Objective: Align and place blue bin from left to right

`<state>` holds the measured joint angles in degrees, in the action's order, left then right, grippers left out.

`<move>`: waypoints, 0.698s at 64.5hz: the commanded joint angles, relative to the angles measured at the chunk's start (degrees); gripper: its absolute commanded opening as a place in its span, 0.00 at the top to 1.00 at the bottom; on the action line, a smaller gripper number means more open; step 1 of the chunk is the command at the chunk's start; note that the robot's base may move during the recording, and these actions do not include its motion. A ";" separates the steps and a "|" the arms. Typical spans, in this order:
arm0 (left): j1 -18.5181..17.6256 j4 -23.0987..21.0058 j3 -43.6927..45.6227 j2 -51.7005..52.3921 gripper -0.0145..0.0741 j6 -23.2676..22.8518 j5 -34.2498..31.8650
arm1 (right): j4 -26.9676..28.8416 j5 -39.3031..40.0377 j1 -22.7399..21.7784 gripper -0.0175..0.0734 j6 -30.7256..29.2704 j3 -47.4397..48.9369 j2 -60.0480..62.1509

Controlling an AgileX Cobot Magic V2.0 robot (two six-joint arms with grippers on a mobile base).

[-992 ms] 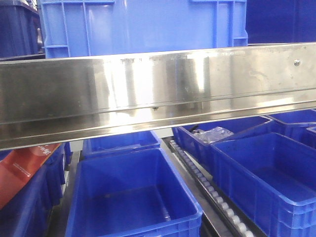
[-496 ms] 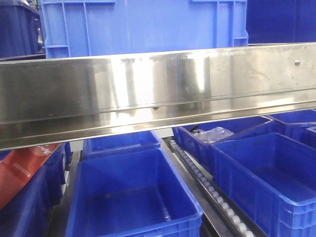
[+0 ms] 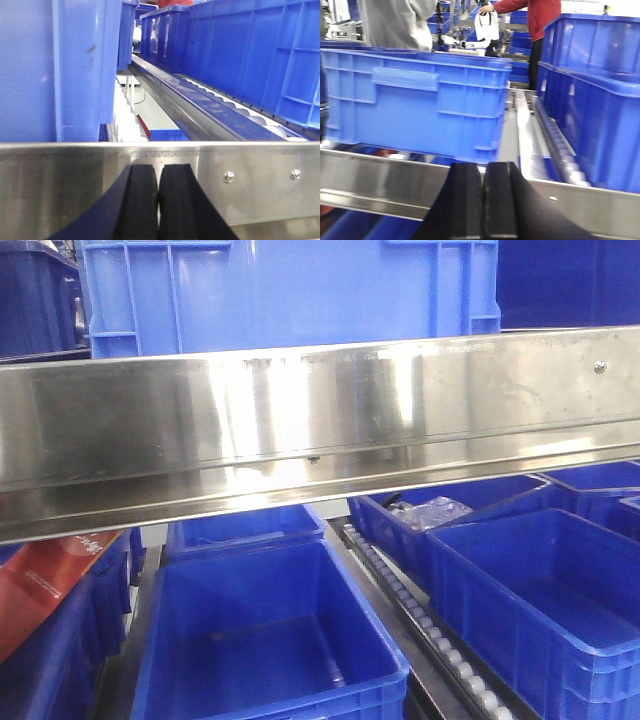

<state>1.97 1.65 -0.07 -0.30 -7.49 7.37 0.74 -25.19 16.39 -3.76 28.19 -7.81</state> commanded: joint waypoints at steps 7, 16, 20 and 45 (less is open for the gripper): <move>0.14 -0.34 0.07 0.30 0.83 0.00 -0.87 | 0.79 2.11 -12.49 0.90 -1.70 -3.15 0.35; 0.14 -0.34 0.07 0.30 0.83 0.00 -0.87 | 6.31 6.98 -21.40 0.90 -5.34 -9.34 1.72; 0.14 -0.34 0.07 0.30 0.83 0.00 -0.87 | 8.55 9.61 -23.75 0.90 -6.89 -12.68 3.14; 0.14 -0.34 0.07 0.30 0.83 0.00 -0.87 | 8.80 19.56 -25.25 0.90 -6.89 -28.19 7.81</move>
<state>1.97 1.65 -0.07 -0.30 -7.49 7.37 9.45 -9.04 -8.57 -10.05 0.27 -0.33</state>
